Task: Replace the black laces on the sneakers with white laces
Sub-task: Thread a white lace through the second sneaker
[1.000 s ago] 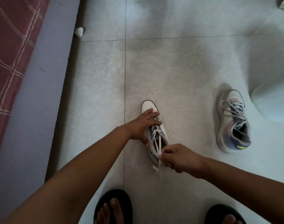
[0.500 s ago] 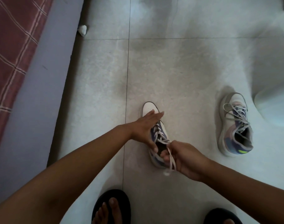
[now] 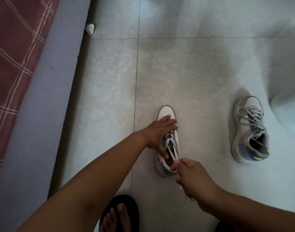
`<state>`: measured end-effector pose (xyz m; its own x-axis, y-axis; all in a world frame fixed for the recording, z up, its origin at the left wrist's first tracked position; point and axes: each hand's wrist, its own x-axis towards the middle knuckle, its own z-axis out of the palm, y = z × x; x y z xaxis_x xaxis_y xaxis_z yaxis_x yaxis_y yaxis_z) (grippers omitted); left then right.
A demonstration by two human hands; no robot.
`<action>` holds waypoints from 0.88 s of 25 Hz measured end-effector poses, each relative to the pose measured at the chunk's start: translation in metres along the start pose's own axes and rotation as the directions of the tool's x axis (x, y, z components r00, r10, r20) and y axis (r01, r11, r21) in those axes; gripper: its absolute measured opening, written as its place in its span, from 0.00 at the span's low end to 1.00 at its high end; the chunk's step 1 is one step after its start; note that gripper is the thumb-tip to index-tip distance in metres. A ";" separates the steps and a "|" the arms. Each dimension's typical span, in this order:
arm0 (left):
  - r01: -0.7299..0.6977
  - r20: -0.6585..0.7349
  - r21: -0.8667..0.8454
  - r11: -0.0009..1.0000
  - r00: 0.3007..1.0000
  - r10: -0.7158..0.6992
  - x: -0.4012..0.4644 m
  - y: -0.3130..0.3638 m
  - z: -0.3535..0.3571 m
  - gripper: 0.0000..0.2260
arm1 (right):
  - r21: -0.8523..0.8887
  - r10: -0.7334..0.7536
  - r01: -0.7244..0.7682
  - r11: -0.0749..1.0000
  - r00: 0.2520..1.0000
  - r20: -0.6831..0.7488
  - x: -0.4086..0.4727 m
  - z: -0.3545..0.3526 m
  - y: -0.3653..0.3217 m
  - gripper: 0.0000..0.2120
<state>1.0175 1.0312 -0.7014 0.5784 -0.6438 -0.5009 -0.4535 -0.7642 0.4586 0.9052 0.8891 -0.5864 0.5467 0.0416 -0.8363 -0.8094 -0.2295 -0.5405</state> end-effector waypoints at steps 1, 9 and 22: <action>-0.003 -0.002 0.003 1.000 1.000 0.003 0.001 0.000 0.000 0.52 | -0.043 -0.020 0.020 0.999 1.000 -0.008 -0.001 0.000 -0.001 0.14; -0.028 0.017 -0.001 1.000 0.999 0.028 -0.006 0.004 -0.007 0.55 | -0.189 -0.173 0.223 0.956 0.953 0.249 -0.013 -0.026 -0.031 0.14; 0.141 -0.349 -0.383 0.913 0.893 -0.284 -0.073 0.023 0.027 0.27 | -0.943 -0.119 0.298 0.147 0.952 0.282 0.049 -0.056 -0.019 0.17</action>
<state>0.9464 1.0601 -0.6745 0.8823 -0.3441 -0.3212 -0.0729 -0.7741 0.6289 0.9596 0.8414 -0.6122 0.5562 0.3415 -0.7576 0.2462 -0.9384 -0.2423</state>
